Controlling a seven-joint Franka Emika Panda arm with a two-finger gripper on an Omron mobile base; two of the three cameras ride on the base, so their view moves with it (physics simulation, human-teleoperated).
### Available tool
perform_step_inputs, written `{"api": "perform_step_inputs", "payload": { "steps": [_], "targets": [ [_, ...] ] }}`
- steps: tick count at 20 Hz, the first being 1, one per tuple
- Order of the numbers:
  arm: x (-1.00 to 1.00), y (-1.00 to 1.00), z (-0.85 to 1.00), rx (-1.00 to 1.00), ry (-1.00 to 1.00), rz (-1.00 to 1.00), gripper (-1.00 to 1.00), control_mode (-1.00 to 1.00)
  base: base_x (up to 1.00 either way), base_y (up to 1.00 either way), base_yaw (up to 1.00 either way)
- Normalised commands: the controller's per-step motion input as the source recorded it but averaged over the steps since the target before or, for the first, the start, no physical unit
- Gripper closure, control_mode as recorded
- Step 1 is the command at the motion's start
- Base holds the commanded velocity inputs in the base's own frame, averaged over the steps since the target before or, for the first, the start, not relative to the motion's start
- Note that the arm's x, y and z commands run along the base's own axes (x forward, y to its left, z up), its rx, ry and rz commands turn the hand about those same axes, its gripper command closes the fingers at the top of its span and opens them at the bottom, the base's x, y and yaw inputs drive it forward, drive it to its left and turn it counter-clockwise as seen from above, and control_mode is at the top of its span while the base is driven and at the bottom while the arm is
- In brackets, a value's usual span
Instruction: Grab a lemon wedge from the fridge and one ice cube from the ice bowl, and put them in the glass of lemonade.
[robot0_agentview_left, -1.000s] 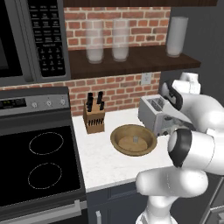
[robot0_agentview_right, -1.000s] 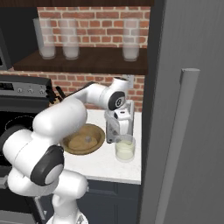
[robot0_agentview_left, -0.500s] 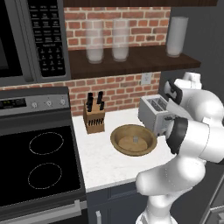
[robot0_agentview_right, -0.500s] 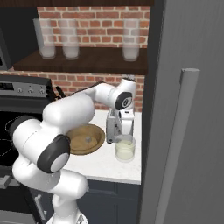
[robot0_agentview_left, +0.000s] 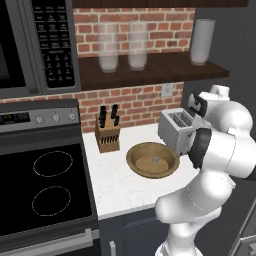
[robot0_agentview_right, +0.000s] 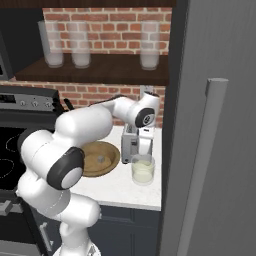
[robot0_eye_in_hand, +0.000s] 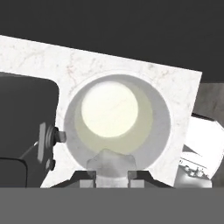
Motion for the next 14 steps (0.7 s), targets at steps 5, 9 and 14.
{"api": "perform_step_inputs", "payload": {
  "steps": [5, 9, 14],
  "targets": [
    [-0.13, -0.05, -0.02, -0.03, 0.00, -0.06, 1.00, -1.00, 0.00, 0.00, 0.00],
    [-0.05, 0.00, 0.00, -0.09, 0.00, 0.00, 1.00, -1.00, 0.00, 0.00, 0.00],
    [0.02, 0.00, 0.00, -0.09, 0.00, 0.00, 1.00, -1.00, 0.00, 0.00, 0.00]
  ]
}}
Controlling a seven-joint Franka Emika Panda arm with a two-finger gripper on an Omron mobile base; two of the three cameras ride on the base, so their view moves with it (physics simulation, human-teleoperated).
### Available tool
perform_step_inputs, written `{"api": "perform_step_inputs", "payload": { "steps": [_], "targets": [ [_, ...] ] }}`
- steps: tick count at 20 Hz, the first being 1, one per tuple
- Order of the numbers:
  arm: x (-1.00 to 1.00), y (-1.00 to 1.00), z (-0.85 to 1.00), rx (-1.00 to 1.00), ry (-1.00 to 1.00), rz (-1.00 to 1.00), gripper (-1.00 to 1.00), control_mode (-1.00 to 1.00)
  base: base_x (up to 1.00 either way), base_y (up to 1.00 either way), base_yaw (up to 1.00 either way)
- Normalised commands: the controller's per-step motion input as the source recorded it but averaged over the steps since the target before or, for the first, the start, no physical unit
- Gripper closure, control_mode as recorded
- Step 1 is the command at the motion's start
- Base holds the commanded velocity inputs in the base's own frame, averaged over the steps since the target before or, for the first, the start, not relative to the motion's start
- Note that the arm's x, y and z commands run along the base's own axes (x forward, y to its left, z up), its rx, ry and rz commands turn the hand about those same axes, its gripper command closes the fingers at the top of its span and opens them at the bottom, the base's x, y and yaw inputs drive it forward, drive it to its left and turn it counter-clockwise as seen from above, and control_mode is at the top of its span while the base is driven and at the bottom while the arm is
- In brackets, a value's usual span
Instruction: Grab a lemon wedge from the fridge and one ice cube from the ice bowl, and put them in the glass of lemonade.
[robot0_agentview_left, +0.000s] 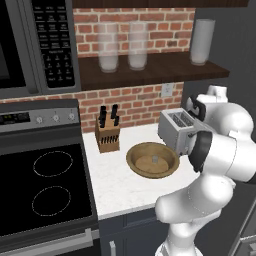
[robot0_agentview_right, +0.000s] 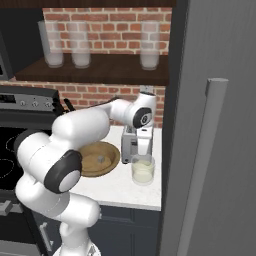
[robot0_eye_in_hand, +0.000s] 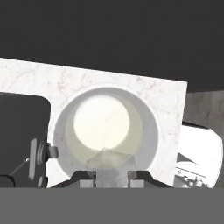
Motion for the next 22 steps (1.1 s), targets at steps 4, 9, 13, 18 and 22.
{"api": "perform_step_inputs", "payload": {
  "steps": [4, 9, 13, 18, 22],
  "targets": [
    [0.00, -0.01, -0.03, 0.00, -0.03, 0.00, 1.00, -1.00, 0.00, 0.00, 0.00],
    [0.00, -0.04, -0.12, 0.00, -0.02, 0.00, 1.00, -1.00, 0.00, 0.00, 0.00],
    [0.00, -0.14, -0.20, 0.00, 0.00, 0.00, 1.00, -1.00, 0.00, 0.00, 0.00],
    [0.03, -0.10, -0.04, 0.00, 0.00, 0.00, 1.00, -1.00, 0.00, 0.00, 0.00],
    [0.12, -0.02, -0.27, 0.00, 0.00, 0.00, 1.00, -1.00, 0.00, 0.00, 0.00]
  ]
}}
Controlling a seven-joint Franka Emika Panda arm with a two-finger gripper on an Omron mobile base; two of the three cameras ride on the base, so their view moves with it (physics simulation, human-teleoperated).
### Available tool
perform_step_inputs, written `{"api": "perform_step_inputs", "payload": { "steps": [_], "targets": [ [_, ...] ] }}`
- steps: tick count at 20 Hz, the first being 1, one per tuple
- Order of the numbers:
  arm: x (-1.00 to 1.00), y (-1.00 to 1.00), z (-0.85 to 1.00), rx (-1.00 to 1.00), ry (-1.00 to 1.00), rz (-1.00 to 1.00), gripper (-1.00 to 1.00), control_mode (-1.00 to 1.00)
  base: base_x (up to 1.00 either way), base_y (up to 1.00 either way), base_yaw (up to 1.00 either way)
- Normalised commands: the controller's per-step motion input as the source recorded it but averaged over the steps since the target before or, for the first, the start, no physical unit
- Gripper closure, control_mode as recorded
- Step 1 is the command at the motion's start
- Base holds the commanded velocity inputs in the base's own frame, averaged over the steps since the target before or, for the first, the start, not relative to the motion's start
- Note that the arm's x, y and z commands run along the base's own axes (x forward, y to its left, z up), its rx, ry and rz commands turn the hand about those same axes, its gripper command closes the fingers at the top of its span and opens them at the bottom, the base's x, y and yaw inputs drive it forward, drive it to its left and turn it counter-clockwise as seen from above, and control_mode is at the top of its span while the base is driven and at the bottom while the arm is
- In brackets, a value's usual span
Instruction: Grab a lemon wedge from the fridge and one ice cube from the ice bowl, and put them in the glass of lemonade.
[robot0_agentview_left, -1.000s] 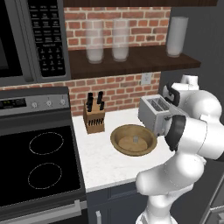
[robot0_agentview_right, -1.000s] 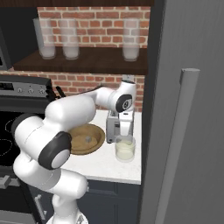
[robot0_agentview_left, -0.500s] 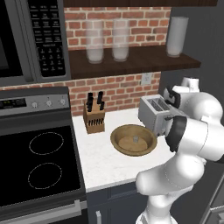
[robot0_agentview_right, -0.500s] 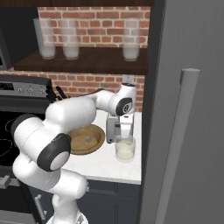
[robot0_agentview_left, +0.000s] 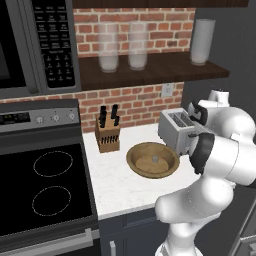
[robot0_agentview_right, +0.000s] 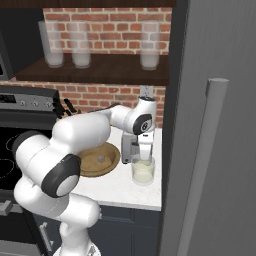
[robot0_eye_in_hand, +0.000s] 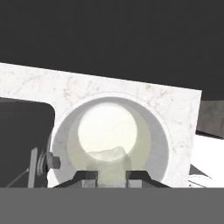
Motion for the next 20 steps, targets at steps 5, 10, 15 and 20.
{"api": "perform_step_inputs", "payload": {
  "steps": [5, 10, 15, 20],
  "targets": [
    [0.01, 0.00, -0.14, 0.00, 0.00, 0.00, 1.00, -1.00, 0.00, 0.00, 0.00],
    [-0.01, 0.00, 0.06, 0.00, 0.00, 0.00, 1.00, -1.00, 0.00, 0.00, 0.00],
    [-0.12, 0.00, 0.21, 0.00, 0.00, 0.00, 1.00, -1.00, 0.00, 0.00, 0.00],
    [-0.21, 0.00, 0.01, 0.00, 0.00, 0.00, 1.00, -1.00, 0.00, 0.00, 0.00]
  ]
}}
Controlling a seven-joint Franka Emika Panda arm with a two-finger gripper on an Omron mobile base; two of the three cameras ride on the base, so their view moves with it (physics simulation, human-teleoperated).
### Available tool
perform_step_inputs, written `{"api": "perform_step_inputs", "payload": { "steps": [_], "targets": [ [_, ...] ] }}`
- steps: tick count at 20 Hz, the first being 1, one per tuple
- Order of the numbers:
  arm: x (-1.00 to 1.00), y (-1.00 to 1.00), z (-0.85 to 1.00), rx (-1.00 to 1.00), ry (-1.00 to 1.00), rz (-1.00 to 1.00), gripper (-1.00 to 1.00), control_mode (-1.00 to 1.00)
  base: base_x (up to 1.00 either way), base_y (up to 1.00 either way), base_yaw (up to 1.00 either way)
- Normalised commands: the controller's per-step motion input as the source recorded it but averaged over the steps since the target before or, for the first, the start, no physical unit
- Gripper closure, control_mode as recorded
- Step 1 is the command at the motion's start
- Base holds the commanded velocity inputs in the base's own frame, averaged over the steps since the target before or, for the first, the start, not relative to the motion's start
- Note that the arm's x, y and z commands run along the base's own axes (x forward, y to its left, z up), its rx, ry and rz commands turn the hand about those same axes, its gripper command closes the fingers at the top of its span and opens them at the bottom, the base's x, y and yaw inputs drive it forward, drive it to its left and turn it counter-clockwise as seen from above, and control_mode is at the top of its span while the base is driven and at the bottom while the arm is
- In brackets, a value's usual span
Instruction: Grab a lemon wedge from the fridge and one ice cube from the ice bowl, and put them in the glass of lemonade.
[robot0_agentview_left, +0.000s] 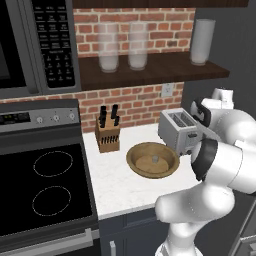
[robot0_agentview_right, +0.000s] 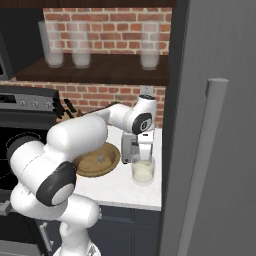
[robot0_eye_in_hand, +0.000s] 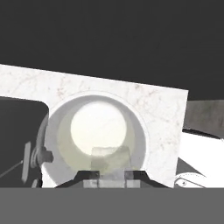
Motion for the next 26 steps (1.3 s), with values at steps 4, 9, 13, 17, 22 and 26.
{"api": "perform_step_inputs", "payload": {
  "steps": [4, 9, 13, 17, 22, 26],
  "targets": [
    [-0.18, 0.00, -0.10, 0.00, 0.00, 0.00, 1.00, -1.00, 0.00, 0.00, 0.00],
    [-0.02, 0.00, -0.02, 0.00, 0.00, 0.00, 1.00, -1.00, 0.00, 0.00, 0.00],
    [0.31, 0.00, 0.00, 0.00, 0.00, 0.00, 1.00, -1.00, 0.00, 0.00, 0.00],
    [0.13, 0.00, -0.03, 0.00, 0.00, 0.00, 1.00, -1.00, 0.00, 0.00, 0.00],
    [0.13, 0.00, -0.18, 0.00, 0.00, 0.00, 1.00, -1.00, 0.00, 0.00, 0.00],
    [0.00, 0.00, -0.04, 0.00, 0.00, 0.00, 1.00, -1.00, 0.00, 0.00, 0.00]
  ]
}}
